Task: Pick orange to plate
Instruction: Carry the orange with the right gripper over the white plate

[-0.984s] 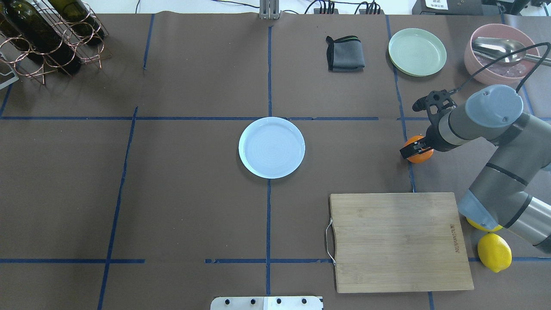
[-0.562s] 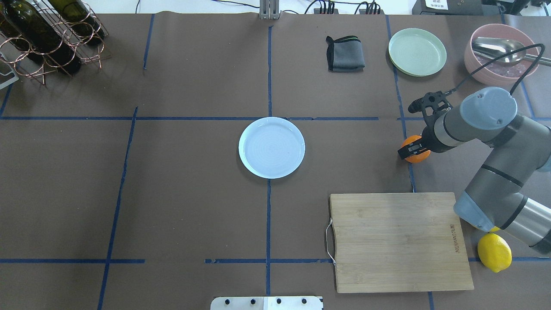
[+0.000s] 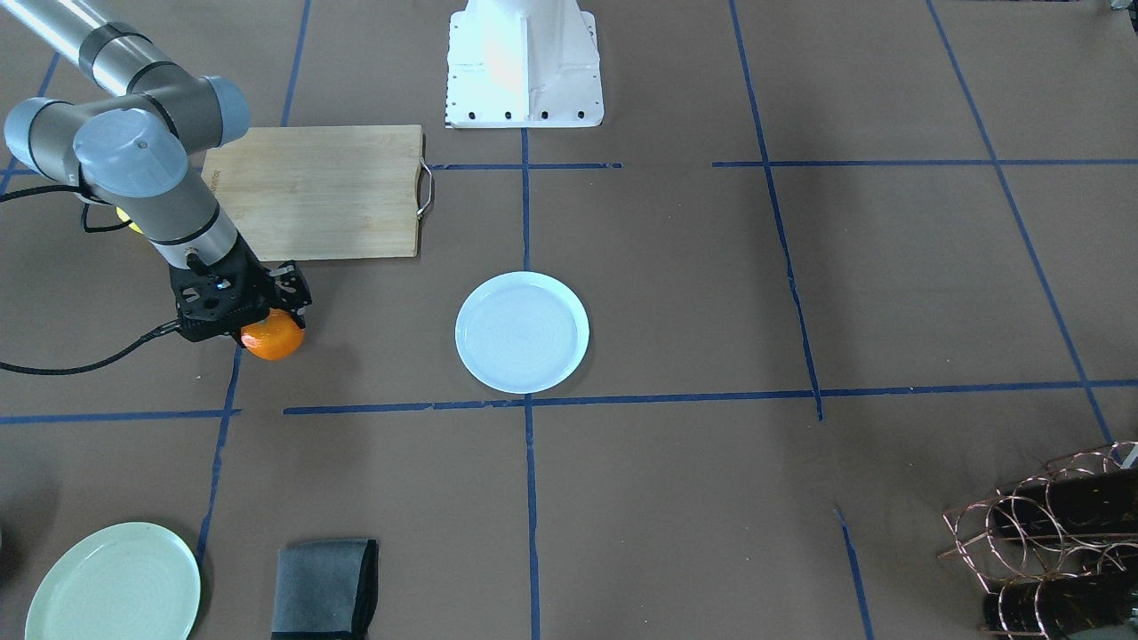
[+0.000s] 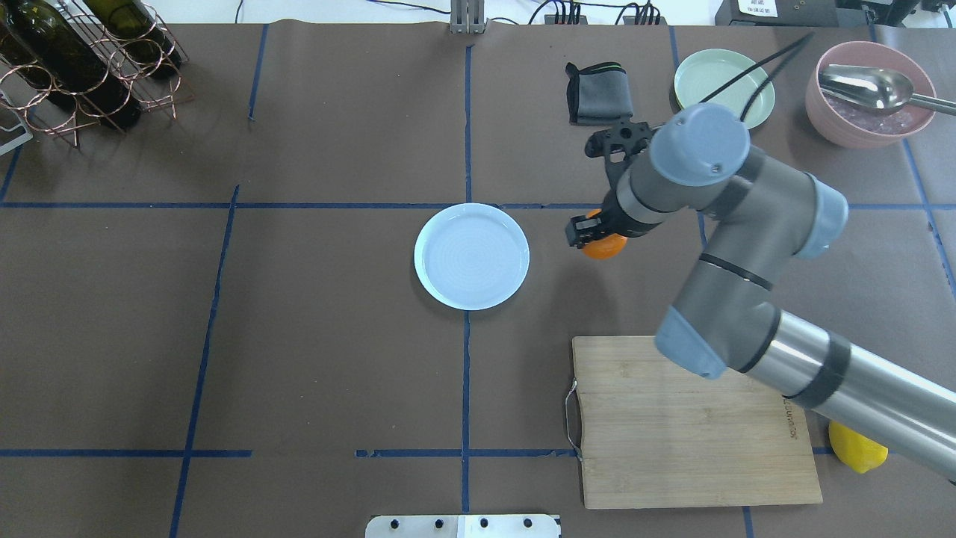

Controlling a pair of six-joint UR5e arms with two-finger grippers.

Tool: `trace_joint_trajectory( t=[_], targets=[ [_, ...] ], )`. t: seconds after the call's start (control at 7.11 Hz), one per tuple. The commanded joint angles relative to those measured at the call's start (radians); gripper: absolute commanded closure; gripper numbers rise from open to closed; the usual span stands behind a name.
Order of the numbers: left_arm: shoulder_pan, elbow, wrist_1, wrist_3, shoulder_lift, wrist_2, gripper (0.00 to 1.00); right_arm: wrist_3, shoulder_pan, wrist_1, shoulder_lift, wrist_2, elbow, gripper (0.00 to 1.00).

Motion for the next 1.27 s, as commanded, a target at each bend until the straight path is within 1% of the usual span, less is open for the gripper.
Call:
trace_joint_trajectory(
  t=[0.0,0.14,0.28,0.42,0.56,0.7,0.84,0.98,1.12],
  targets=[
    [-0.001,-0.001,0.000,0.002,0.000,0.001,0.00,0.155,-0.079,-0.084,0.265,-0.097,-0.194,0.71],
    [-0.001,-0.002,0.002,0.002,0.000,0.001,0.00,0.174,-0.104,-0.083,0.324,-0.121,-0.273,0.70],
    [-0.001,-0.004,0.002,0.002,0.002,0.001,0.00,0.203,-0.135,-0.080,0.352,-0.157,-0.331,0.66],
    [-0.001,-0.004,0.002,0.002,0.002,-0.001,0.00,0.206,-0.147,-0.066,0.354,-0.187,-0.341,0.60],
    [-0.001,-0.005,0.002,0.002,0.002,-0.001,0.00,0.204,-0.150,-0.057,0.352,-0.191,-0.356,0.50],
    [-0.001,-0.004,0.002,0.002,0.002,-0.001,0.00,0.206,-0.153,-0.054,0.352,-0.194,-0.362,0.34],
    [-0.001,-0.004,0.002,0.002,0.002,-0.001,0.00,0.206,-0.158,-0.053,0.351,-0.194,-0.364,0.12],
    [-0.001,-0.004,0.002,0.002,0.002,-0.001,0.00,0.206,-0.158,-0.053,0.351,-0.194,-0.364,0.01],
    [-0.001,-0.005,0.002,0.002,0.002,-0.001,0.00,0.206,-0.158,-0.052,0.351,-0.194,-0.364,0.00]
  ],
)
